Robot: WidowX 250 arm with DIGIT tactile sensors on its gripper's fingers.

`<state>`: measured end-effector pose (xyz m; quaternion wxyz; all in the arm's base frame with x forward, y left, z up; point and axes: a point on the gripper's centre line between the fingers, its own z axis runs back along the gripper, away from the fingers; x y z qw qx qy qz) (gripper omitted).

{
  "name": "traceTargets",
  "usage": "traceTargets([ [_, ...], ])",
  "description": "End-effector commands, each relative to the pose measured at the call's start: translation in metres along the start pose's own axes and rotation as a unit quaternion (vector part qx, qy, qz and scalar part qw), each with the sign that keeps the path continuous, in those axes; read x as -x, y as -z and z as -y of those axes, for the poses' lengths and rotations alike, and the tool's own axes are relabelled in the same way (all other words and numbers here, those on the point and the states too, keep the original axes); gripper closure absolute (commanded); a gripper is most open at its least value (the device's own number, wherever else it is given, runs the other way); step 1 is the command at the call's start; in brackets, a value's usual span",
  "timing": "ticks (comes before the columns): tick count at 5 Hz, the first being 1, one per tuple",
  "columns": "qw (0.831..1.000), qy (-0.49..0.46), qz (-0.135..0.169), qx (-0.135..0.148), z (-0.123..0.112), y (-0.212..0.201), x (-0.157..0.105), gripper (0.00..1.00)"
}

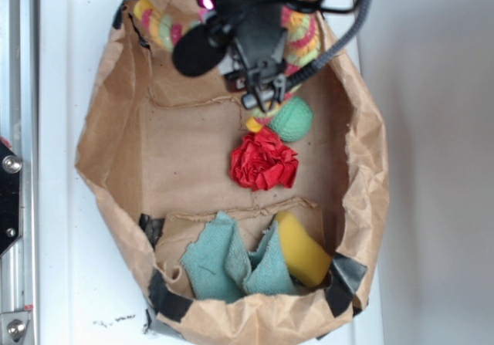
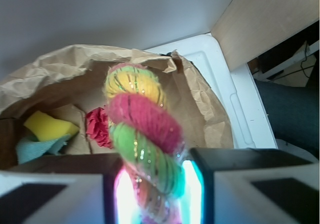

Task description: Grab the multicolored rope.

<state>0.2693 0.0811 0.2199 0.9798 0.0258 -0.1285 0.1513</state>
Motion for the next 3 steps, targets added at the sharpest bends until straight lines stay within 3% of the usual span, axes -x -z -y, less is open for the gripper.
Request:
traceTargets([
  [1, 0.996, 0.074, 0.044, 0.013, 0.039, -0.014, 0.021, 1.00],
  [2, 0.994, 0.107, 0.021, 0.034, 0.050, -0.011, 0.034, 1.00],
  [3, 0.992, 0.118, 0.025, 0.043, 0.056, -0.010, 0.034, 1.00],
])
